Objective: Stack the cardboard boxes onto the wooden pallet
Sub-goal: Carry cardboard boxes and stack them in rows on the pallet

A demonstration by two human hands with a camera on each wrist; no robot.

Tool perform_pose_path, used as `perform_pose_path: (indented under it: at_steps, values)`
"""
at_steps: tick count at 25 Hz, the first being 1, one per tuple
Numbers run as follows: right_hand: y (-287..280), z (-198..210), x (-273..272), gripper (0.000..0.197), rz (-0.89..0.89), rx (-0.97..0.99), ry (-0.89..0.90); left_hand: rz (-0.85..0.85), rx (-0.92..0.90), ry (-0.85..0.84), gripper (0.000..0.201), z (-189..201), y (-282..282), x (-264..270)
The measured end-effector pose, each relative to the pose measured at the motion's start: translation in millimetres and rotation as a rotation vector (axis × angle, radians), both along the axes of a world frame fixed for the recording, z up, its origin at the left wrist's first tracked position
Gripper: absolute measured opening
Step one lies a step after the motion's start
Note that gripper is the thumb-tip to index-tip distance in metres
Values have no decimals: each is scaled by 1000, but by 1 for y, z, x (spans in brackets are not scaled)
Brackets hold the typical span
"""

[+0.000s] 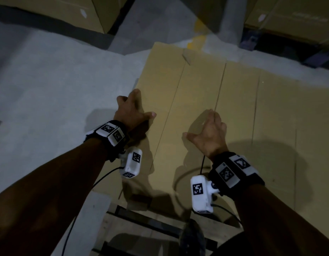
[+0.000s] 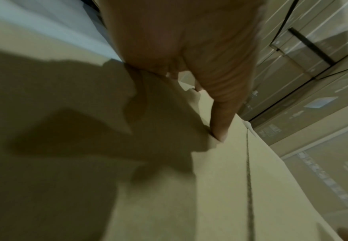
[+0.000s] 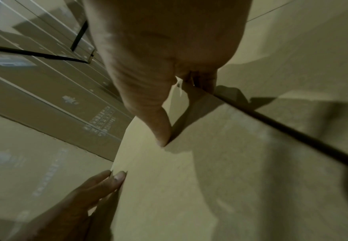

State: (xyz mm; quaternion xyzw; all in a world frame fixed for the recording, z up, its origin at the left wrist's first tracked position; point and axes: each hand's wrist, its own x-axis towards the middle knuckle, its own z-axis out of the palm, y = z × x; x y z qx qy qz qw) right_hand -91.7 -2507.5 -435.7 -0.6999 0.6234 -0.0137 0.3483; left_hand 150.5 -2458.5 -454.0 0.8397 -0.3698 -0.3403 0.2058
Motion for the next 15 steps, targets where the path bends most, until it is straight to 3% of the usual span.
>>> perform_pose_path:
  at_steps: [6,9,15]
  values:
    - [22,-8,-13,92,223,-76,249,-126,70,-106,98,-18,2,-1]
    - [42,-4,-29,88,222,-63,244,-210,107,-121,101,-16,20,-3]
    - [107,3,-56,87,172,53,239,-359,124,-168,104,-17,108,-14]
